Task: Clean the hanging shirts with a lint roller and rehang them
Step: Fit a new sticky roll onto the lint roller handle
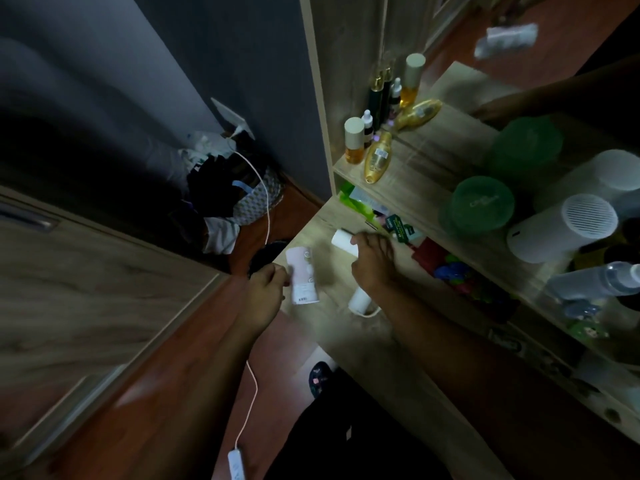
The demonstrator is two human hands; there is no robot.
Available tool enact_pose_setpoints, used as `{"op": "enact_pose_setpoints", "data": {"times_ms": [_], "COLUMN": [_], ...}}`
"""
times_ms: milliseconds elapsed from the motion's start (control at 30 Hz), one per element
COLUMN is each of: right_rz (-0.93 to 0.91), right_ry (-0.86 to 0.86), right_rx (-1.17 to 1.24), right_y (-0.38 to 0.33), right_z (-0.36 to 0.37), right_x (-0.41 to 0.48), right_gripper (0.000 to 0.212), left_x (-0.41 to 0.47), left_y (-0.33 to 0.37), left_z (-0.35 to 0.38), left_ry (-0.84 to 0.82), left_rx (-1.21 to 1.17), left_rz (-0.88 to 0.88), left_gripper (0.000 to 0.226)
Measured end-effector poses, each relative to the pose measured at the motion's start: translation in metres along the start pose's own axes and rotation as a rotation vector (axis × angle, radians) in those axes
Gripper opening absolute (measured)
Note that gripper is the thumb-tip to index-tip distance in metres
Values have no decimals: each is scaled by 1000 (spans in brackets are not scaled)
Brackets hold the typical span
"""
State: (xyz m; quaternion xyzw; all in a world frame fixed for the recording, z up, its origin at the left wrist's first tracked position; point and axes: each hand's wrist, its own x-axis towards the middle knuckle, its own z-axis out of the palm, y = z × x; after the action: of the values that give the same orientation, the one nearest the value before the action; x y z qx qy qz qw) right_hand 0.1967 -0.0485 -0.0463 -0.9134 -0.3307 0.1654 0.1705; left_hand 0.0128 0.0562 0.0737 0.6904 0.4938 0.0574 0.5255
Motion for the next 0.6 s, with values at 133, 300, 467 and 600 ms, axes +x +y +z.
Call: {"op": "enact_pose_setpoints", "data": {"times_ms": [133,300,467,600], "right_rz": [-29,245,552,594], "right_ry": [-19,19,-184,-150], "right_rx": [58,819,1400,1454], "right_y": [-19,-65,-142,-197], "right_z": [7,1,6,37], "right_x": [-1,-21,-64,-83], "right_gripper": [52,43,34,30], "left_x": [-7,-5,3,18], "left_y": [-10,-26,-45,-74], "left_z": [-15,-38,-65,-100], "left_ry": [63,103,64,9], "left_rx": [-10,-43,-80,-87], "left_rz": [17,38,132,172], "left_gripper": [26,26,30,27]}}
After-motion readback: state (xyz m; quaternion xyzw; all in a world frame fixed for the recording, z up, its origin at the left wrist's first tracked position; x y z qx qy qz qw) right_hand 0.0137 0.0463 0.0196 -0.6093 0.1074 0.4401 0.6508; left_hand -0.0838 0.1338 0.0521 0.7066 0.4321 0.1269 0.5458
